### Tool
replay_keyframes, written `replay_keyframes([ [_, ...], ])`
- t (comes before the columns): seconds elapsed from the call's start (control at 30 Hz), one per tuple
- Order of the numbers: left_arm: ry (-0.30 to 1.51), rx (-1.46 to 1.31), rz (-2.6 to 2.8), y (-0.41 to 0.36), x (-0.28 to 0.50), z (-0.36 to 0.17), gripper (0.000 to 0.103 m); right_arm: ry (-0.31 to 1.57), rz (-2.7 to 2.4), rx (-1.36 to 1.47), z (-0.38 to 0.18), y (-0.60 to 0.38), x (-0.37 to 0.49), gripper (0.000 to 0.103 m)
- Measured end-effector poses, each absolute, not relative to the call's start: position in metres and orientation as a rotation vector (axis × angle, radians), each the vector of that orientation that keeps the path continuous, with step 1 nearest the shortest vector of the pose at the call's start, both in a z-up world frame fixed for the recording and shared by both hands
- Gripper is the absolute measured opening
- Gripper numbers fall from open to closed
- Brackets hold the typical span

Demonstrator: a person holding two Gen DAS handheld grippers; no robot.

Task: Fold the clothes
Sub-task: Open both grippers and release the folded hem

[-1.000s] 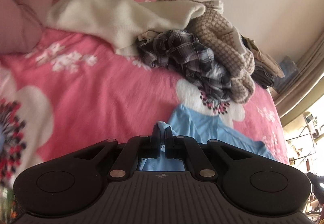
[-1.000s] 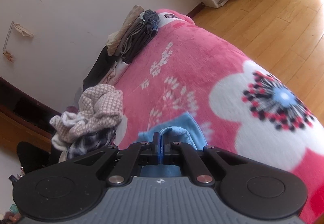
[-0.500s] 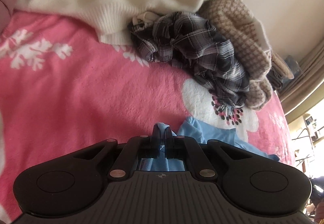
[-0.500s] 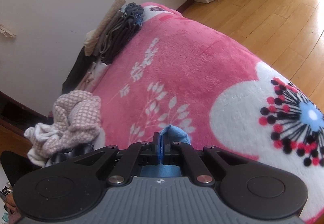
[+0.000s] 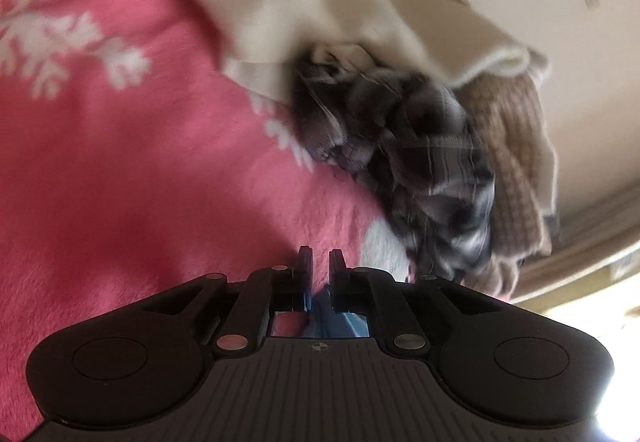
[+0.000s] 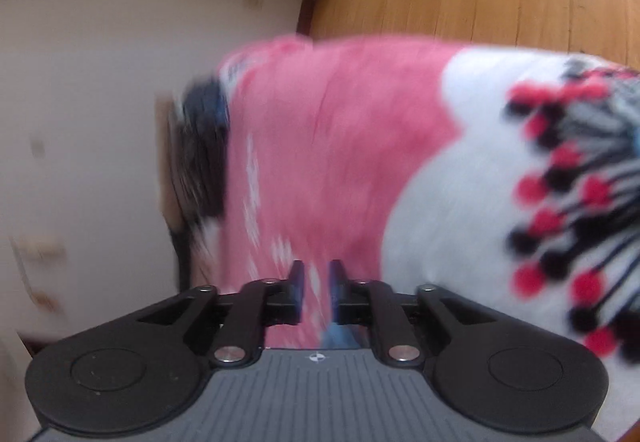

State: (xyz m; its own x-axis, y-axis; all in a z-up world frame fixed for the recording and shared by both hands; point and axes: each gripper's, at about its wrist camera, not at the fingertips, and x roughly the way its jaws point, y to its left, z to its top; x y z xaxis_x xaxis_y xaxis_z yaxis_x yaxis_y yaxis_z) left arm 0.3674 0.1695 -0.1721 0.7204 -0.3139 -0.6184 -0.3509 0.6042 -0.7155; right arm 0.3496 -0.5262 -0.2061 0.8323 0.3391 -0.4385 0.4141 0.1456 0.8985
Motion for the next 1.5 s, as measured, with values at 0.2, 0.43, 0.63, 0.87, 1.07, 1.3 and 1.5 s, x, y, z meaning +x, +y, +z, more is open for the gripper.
replay_keyframes([
  [0.2, 0.857, -0.814, 0.005, 0.155, 0.347, -0.139, 0.023, 0.708, 0.082, 1.367, -0.172, -0.528, 0.324, 0.027],
  [0.43, 0.824, -0.604, 0.033, 0.139, 0.276, -0.071, 0.039, 0.815, 0.271, 1.172, -0.114, -0.517, 0.258, 0.048],
  [0.63, 0.879, -0.546, 0.029, 0.122, 0.192, -0.065, 0.051, 0.911, 0.302, 1.122, -0.114, -0.501, 0.163, 0.060],
  [0.87, 0.940, -0.530, -0.088, 0.088, 0.126, -0.106, 0.069, 1.004, 0.214, 1.128, -0.154, -0.467, 0.077, 0.061],
  [1.07, 0.921, -0.533, -0.056, 0.080, 0.138, -0.140, 0.069, 0.919, 0.133, 1.227, -0.173, -0.465, 0.074, 0.061],
  [1.3, 0.856, -0.770, -0.070, 0.108, 0.152, -0.151, 0.068, 0.814, 0.045, 1.339, -0.191, -0.465, 0.080, 0.060],
  [1.5, 0.844, -0.816, -0.051, 0.115, 0.165, -0.157, 0.047, 0.768, 0.002, 1.390, -0.201, -0.465, 0.099, 0.057],
])
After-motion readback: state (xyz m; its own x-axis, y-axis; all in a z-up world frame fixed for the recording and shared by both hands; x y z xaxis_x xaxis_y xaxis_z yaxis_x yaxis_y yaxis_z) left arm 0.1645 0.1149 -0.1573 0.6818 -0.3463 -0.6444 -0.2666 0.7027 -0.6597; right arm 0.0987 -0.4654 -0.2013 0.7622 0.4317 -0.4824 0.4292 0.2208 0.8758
